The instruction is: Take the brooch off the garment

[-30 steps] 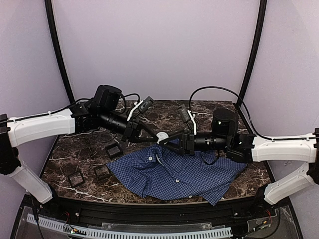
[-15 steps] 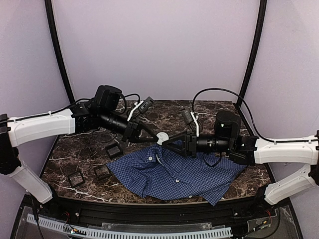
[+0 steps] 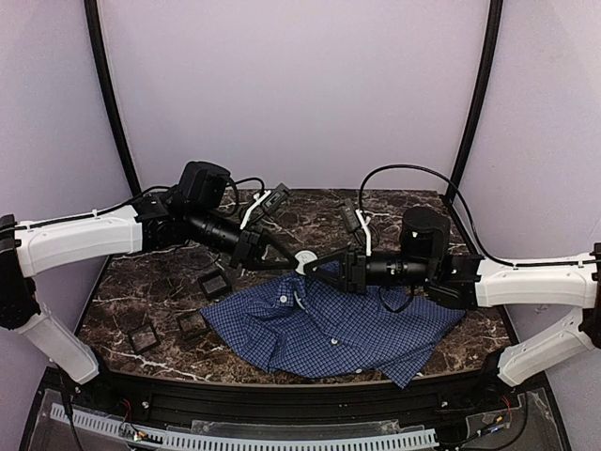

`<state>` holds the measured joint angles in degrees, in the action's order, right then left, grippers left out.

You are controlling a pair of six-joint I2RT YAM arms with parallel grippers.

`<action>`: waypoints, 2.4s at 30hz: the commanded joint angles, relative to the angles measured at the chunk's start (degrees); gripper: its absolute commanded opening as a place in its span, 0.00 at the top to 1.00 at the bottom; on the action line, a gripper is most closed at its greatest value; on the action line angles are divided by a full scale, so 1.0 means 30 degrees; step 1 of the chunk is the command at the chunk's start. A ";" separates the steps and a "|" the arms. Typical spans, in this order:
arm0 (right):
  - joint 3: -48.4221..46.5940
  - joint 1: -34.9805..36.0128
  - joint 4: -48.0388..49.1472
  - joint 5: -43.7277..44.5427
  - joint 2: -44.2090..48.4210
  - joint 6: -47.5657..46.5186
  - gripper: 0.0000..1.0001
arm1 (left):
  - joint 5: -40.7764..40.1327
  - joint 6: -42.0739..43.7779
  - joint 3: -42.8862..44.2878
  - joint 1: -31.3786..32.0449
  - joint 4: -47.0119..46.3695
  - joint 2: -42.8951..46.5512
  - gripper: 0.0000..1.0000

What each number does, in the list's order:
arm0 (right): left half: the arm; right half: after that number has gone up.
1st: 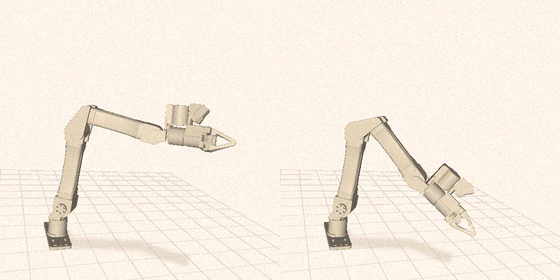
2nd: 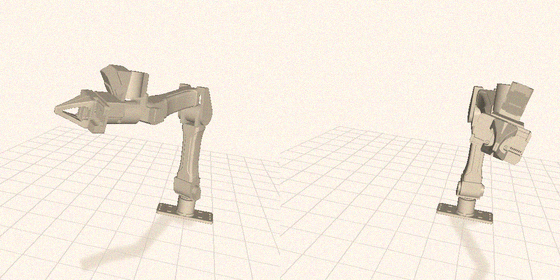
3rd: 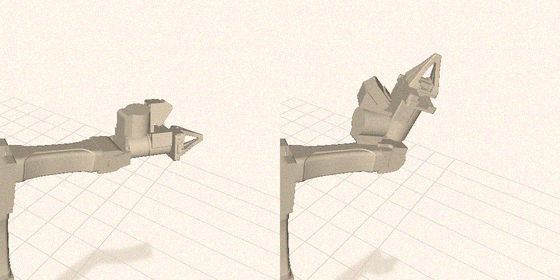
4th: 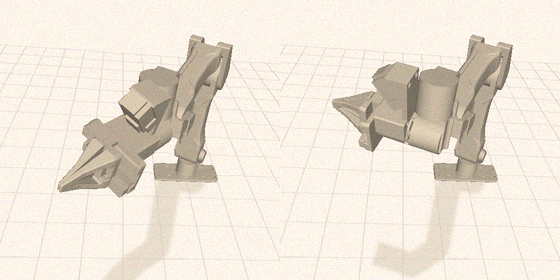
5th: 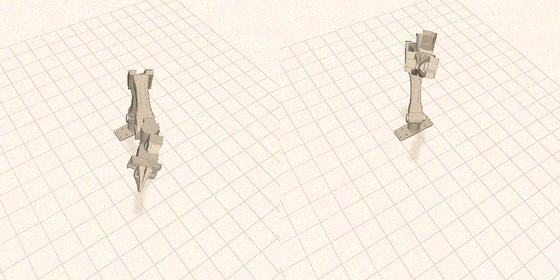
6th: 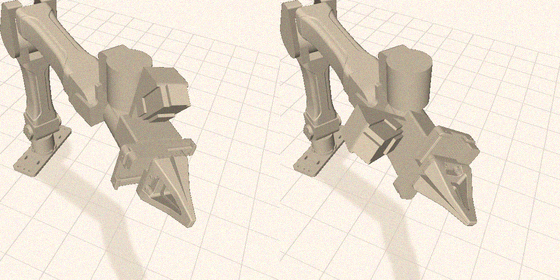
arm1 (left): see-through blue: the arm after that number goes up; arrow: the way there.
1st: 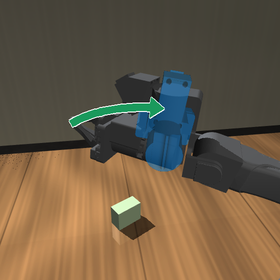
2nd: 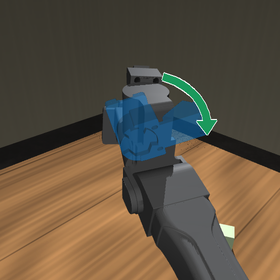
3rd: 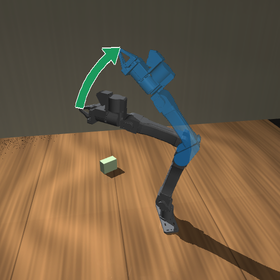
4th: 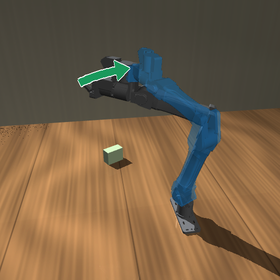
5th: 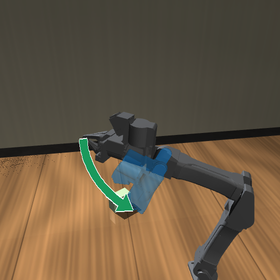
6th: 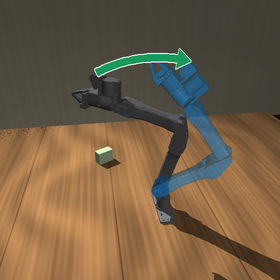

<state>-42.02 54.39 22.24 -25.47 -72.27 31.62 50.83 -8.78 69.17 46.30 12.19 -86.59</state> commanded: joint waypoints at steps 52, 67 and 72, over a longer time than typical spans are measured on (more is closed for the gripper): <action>0.0643 -0.0417 -0.0040 0.2583 0.0853 0.1041 0.78 | -0.0626 0.0694 0.0238 0.0239 0.0944 -0.0031 0.99; 0.0790 -0.0407 -0.3090 0.5355 0.2349 -0.0350 0.08 | -0.7098 0.0021 -0.0331 -0.0167 0.0835 0.1014 0.99; 0.1164 -0.0156 -0.5496 0.7292 0.2330 -0.1703 0.02 | -1.0007 -0.2586 -0.2237 -0.1907 0.0669 0.2611 0.99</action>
<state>-40.01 53.23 12.62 -10.33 -65.76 30.68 30.11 -10.37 67.20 44.56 14.48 -84.42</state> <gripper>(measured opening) 0.960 0.023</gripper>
